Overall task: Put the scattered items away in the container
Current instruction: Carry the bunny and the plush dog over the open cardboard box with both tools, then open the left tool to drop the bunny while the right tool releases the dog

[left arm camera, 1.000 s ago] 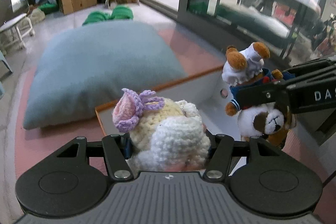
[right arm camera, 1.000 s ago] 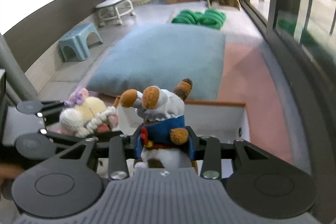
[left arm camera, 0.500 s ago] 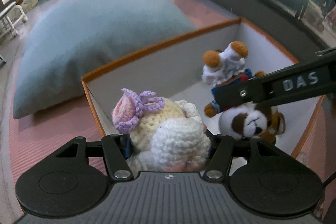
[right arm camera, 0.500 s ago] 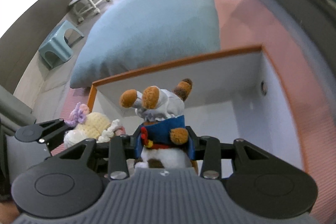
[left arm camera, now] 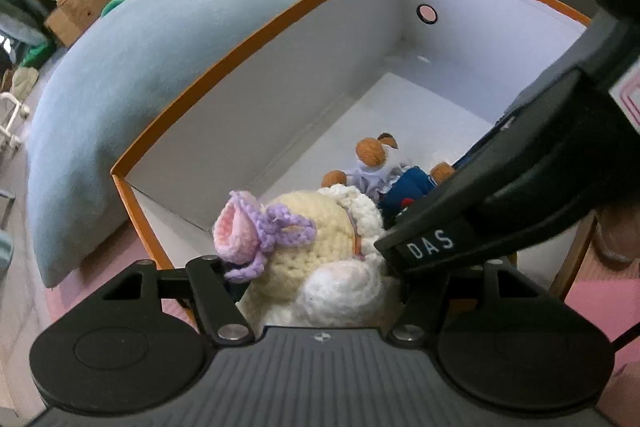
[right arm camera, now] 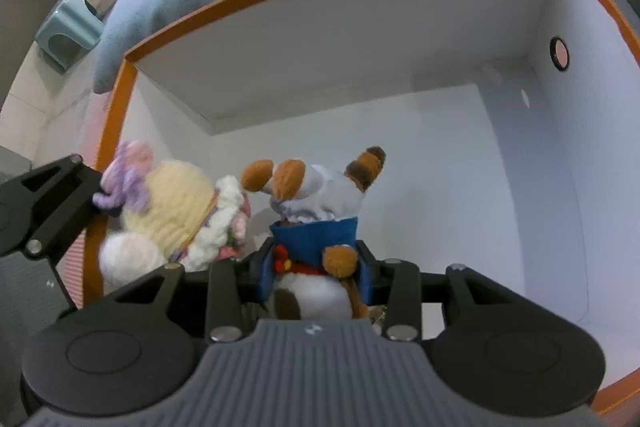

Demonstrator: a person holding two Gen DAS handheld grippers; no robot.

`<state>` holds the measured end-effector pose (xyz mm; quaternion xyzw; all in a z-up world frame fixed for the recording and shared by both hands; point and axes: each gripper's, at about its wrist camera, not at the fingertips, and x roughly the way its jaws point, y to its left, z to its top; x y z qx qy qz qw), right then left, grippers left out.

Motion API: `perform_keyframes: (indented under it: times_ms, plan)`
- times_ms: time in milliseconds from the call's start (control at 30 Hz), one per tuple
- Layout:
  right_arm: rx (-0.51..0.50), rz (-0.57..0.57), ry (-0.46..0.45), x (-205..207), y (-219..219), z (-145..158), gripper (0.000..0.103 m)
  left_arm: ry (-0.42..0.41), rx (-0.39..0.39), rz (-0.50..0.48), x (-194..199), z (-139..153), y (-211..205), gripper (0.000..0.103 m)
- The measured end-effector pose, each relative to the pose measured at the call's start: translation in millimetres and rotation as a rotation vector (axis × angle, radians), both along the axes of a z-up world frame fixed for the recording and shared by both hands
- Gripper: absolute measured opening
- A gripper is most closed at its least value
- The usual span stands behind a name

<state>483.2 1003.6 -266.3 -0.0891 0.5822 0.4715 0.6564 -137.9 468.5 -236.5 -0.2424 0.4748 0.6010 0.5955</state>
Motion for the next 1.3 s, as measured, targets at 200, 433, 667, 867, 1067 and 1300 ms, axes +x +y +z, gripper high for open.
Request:
perform_keyframes:
  times_ms: [200,433,667,867,1067,1300]
  plan:
    - [-0.015,0.022,-0.012,-2,0,0,0.047,-0.016,0.012,-0.012,-2,4,-1,0.079]
    - [0.004,0.045,-0.055,-2,-5,6,0.053,-0.055,0.037,0.007,-2,8,-1,0.079]
    - [0.023,0.077,-0.088,-1,-8,17,0.056,-0.056,0.066,0.029,-5,22,1,0.079]
    - [0.048,0.13,-0.123,-2,-11,31,0.056,-0.051,0.085,0.036,-3,36,-4,0.079]
    - [0.08,0.175,-0.137,-4,-19,49,0.056,-0.032,0.101,0.033,3,52,-11,0.079]
    - [0.116,0.22,-0.15,-9,-35,73,0.057,-0.01,0.119,0.049,10,70,-23,0.079]
